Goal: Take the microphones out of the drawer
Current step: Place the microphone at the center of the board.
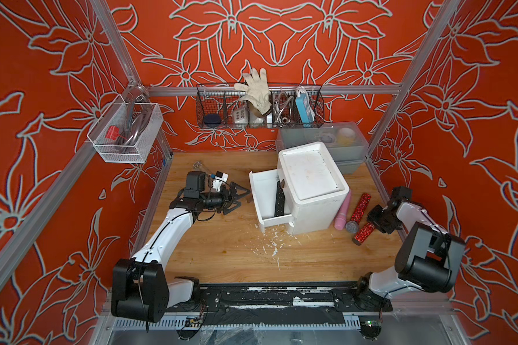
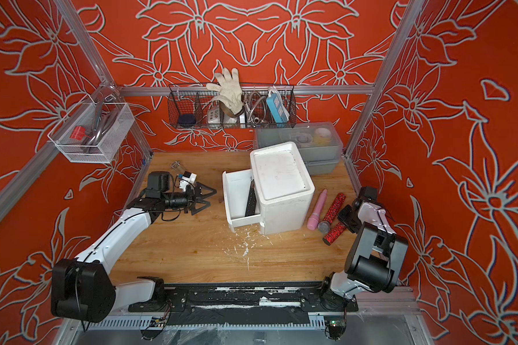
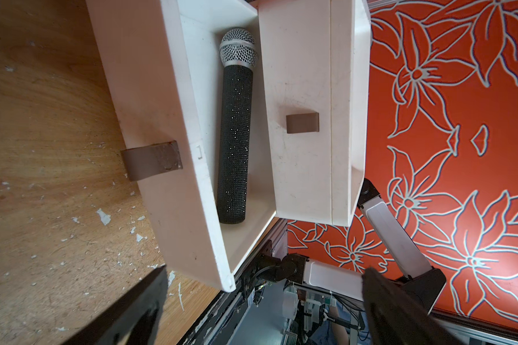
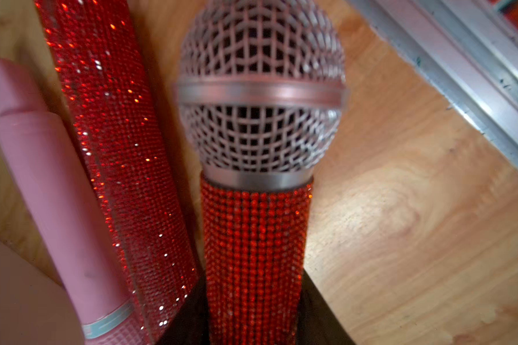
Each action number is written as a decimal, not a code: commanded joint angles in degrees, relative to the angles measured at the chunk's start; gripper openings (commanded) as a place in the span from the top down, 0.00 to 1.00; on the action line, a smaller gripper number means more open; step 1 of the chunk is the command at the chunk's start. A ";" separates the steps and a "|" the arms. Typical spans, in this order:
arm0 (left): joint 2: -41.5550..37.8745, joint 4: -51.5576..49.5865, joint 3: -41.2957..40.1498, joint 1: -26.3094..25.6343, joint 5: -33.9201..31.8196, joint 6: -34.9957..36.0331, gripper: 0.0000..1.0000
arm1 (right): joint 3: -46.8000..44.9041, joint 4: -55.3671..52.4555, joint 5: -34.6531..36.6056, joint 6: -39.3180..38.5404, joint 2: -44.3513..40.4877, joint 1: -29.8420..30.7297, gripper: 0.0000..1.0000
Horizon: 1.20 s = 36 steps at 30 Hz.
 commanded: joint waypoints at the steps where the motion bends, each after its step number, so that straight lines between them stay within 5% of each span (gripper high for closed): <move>1: -0.09 -1.01 0.81 -0.14 -0.13 1.60 0.00 | -0.04 1.39 -0.39 -1.65 1.51 -0.41 1.00; 13: -1.19 -2.24 0.46 -0.14 -0.86 1.71 0.00 | 0.21 1.70 -2.60 -1.87 6.14 -0.41 0.69; 24: -1.35 -2.42 0.69 -0.14 -1.10 1.58 0.00 | 2.24 -0.89 -2.40 -1.75 -2.03 -0.41 0.29; 36: -0.77 -7.60 4.27 -0.14 -3.14 6.08 0.00 | 2.42 -1.78 -5.66 -1.27 -10.94 0.03 0.25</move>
